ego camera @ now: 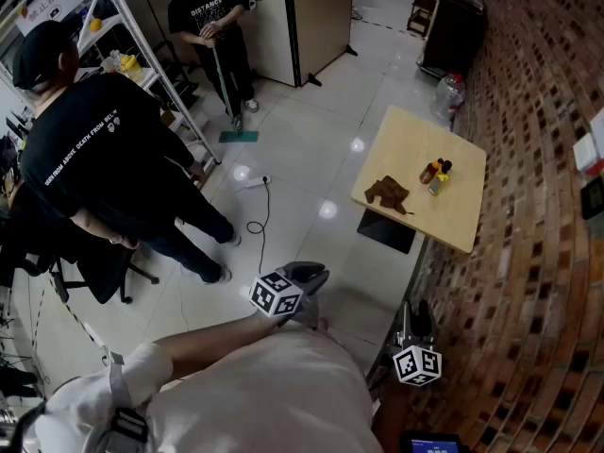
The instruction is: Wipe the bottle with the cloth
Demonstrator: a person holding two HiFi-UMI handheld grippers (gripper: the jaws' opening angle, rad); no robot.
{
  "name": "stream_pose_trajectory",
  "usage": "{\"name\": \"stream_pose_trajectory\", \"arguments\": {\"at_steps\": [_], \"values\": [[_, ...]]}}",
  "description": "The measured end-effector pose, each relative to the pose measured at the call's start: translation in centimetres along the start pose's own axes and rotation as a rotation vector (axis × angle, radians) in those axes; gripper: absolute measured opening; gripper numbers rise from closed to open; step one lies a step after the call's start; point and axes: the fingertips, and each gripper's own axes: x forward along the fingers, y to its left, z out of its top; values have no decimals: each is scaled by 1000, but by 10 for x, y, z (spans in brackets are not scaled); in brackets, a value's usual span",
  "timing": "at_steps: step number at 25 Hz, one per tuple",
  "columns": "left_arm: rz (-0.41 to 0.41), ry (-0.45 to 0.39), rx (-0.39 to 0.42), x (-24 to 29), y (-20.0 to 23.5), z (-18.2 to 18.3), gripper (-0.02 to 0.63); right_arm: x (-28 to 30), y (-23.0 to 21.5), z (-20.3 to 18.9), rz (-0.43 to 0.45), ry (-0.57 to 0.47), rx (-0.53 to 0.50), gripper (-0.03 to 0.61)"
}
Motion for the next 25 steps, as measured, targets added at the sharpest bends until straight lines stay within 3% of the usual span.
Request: {"name": "stream_pose_trajectory", "arguments": {"at_steps": [12,20,25], "values": [[-27,37,-9,68,47,42,64,101,-22,9,-5,84,-23,242],[-58,104,29,124,113,98,66,223,-51,0,-46,207,-39,296],[-71,132,59,161,160,148,66,320,-76,-32,-62,343,-74,338]]}}
